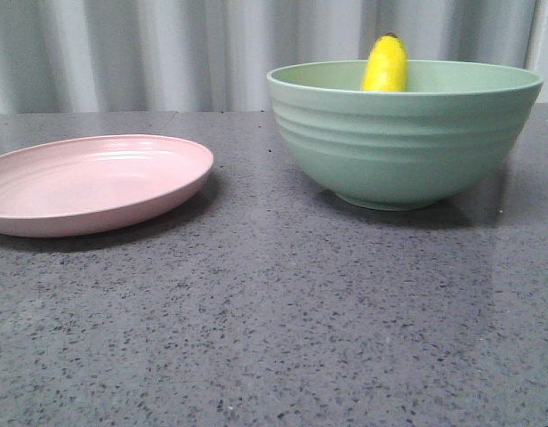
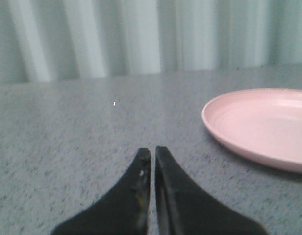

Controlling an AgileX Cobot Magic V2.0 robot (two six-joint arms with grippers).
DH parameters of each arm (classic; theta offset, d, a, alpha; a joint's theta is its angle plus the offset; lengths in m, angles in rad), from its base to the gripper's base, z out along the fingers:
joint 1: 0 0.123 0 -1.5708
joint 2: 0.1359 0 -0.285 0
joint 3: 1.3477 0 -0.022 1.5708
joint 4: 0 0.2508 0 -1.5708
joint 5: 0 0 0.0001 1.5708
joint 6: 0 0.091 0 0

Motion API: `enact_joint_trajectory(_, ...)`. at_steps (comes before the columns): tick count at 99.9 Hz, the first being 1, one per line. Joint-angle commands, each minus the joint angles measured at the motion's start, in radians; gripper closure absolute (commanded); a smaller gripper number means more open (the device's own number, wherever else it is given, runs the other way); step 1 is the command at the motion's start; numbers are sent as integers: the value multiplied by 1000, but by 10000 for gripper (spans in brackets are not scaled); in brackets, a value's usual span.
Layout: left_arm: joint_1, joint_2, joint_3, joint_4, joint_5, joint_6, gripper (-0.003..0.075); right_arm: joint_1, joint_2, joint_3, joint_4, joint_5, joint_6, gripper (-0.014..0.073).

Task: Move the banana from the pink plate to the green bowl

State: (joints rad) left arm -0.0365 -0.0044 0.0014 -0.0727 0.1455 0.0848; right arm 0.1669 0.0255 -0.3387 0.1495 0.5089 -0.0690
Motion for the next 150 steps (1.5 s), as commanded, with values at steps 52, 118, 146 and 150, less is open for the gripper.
enact_joint_trajectory(52, 39, -31, 26, -9, 145, -85, 739, -5, 10, -26, -4, -83, -11, 673)
enact_joint_trajectory(118, 39, -31, 26, -9, 145, -85, 739, -58, 10, 52, -4, -256, -11, 673)
enact_joint_trajectory(146, 39, -31, 26, -9, 145, -85, 739, -237, 10, 297, -4, -549, -11, 673)
enact_joint_trajectory(150, 39, -31, 26, -9, 145, -85, 739, -265, 10, 319, -7, -544, -11, 673)
